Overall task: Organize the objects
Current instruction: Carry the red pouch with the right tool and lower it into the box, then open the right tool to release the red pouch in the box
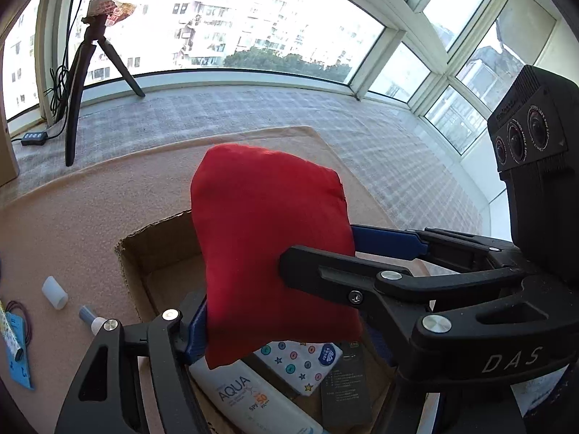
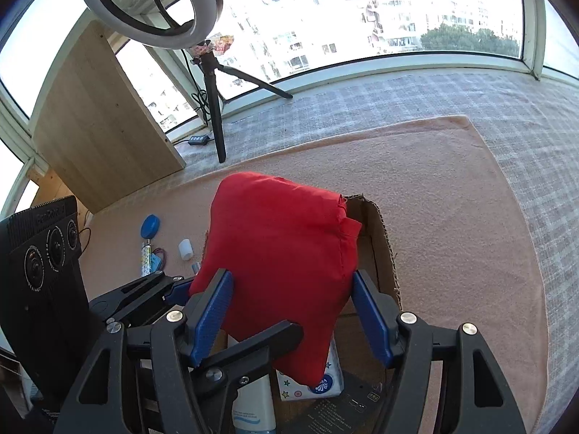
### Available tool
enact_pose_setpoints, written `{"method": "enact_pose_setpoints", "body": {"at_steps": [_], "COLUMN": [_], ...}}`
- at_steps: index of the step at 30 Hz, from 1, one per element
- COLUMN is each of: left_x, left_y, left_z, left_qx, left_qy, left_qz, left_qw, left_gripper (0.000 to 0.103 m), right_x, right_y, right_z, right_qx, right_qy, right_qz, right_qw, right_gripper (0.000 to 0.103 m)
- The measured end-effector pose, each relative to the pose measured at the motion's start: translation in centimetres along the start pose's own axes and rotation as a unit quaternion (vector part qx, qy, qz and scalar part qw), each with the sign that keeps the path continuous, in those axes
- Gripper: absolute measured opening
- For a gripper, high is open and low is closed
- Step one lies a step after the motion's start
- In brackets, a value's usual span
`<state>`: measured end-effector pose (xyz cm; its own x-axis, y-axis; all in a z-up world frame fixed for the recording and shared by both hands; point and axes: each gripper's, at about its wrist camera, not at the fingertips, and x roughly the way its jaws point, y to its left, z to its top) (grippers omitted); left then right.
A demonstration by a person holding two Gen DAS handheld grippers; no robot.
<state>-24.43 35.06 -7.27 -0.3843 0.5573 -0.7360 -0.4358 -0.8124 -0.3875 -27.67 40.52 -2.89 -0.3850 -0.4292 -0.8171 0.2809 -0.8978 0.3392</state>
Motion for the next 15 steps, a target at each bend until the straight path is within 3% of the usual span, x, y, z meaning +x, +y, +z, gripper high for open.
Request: {"method": "enact_pose_setpoints", "body": {"at_steps": [5,9,15], "left_x": [0.8,1.4,0.5], "left_y": [0.0,0.4,1.3], "left_z": [0.0,0.2,-0.4], "left_qx": [0.000,0.000,-0.004], "left_qy": [0.009,0.027,0.023], "left_qz": [0.005,0.034,0.034], "left_qw": [1.0000,0.9991,0.9991], "left_gripper": [0.073,0.076,0.077], "right_x": [0.5,0.6,0.4], "right_y": [-0.4,-0.2,-0.5], "right_z": [0.2,0.2,-0.3], "right_qx": [0.002,-0.007,0.006], "right_qy": [0.003,-0.002,0.000], "right_qz": [-0.004,-0.034,-0.041], "right_qw": [1.000,0.999,0.999], "right_gripper": [0.064,0.064,0.064]}}
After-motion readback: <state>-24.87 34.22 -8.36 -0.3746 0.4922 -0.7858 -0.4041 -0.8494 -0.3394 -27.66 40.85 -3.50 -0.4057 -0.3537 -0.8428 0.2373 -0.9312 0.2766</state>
